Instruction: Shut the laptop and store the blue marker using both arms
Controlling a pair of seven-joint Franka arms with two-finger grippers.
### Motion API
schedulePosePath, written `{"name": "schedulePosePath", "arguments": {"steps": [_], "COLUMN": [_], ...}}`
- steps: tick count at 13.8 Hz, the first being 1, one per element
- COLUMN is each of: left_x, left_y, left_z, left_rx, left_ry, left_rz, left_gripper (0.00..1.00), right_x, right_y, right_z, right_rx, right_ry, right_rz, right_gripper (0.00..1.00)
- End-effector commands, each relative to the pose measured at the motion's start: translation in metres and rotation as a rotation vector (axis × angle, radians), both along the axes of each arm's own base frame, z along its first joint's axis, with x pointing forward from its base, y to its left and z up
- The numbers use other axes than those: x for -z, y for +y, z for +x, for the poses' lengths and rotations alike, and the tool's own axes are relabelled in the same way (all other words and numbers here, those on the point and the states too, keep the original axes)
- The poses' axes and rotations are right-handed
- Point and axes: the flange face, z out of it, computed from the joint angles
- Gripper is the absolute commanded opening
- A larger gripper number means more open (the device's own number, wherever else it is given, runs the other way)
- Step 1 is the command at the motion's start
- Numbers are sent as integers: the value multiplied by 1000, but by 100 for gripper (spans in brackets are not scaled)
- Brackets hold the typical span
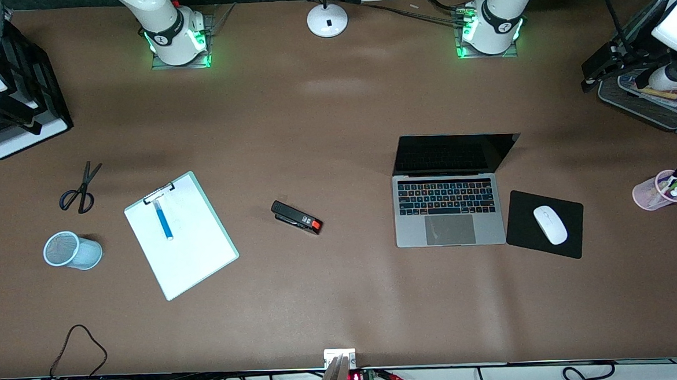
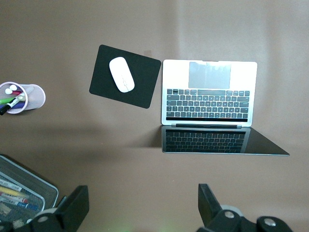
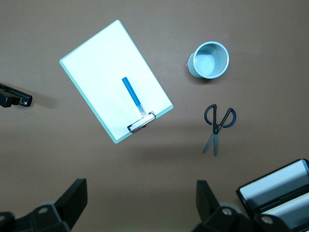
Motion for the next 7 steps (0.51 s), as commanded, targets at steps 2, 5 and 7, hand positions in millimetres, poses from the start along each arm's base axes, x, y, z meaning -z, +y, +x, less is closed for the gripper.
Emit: {"name": "schedulePosePath", "arguments": {"steps": [2,5,7], "left_x": [-4,2,3], "left_y": [-1,-3,-3], "left_z": [1,6,12], "left_rx": [24,23,23], "left_ry": [5,15,14], "left_rz": [-18,-15,-17], "left_gripper": [100,100,100], "right_x": [-5,-5,-5], "right_y": [-1,-1,-1], "right_z": [-1,-1,-1], "right_rx": [7,7,7], "right_ry": [3,3,3], "right_rz": [-2,-2,-2], "right_gripper": [100,100,100]}}
